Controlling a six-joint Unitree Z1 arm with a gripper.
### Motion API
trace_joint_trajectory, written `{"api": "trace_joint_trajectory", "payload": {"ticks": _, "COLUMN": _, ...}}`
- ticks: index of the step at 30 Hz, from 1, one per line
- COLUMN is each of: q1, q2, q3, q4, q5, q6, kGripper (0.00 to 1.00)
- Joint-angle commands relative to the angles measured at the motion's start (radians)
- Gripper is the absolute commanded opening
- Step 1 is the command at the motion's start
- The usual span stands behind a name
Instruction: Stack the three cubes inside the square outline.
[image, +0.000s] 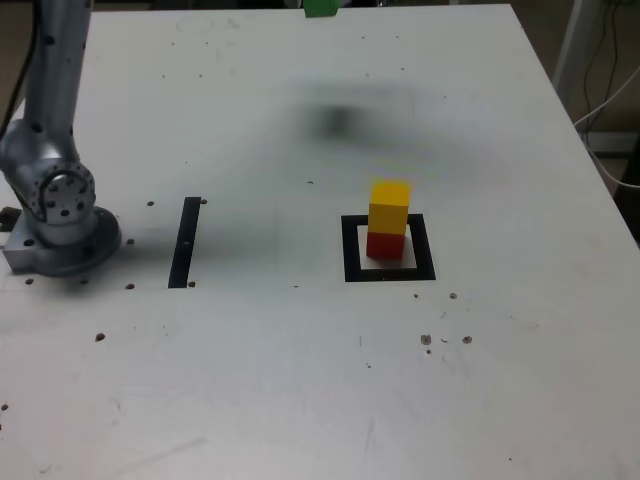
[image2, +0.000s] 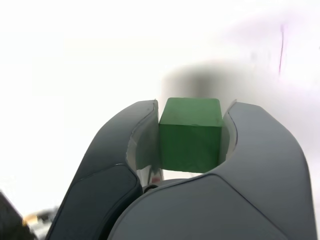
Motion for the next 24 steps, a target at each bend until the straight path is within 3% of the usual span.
{"api": "trace_joint_trajectory", "payload": {"ticks": 1, "q1": -0.064, "q2": -0.037, "q3": 0.020, "q4": 0.022, "q5": 0.005, "q6": -0.094, "kGripper": 0.01}}
{"api": "trace_joint_trajectory", "payload": {"ticks": 6, "q1": -0.260, "q2": -0.090, "q3": 0.085, "q4": 0.058, "q5": -0.001, "q6": -0.333, "kGripper": 0.01}}
{"api": "trace_joint_trajectory", "payload": {"ticks": 12, "q1": -0.461, "q2": -0.093, "q3": 0.132, "q4": 0.077, "q5": -0.051, "q6": -0.582, "kGripper": 0.01}}
{"api": "trace_joint_trajectory", "payload": {"ticks": 19, "q1": -0.585, "q2": -0.078, "q3": 0.147, "q4": 0.079, "q5": -0.110, "q6": -0.760, "kGripper": 0.01}}
{"api": "trace_joint_trajectory", "payload": {"ticks": 24, "q1": -0.622, "q2": -0.068, "q3": 0.152, "q4": 0.079, "q5": -0.130, "q6": -0.840, "kGripper": 0.01}}
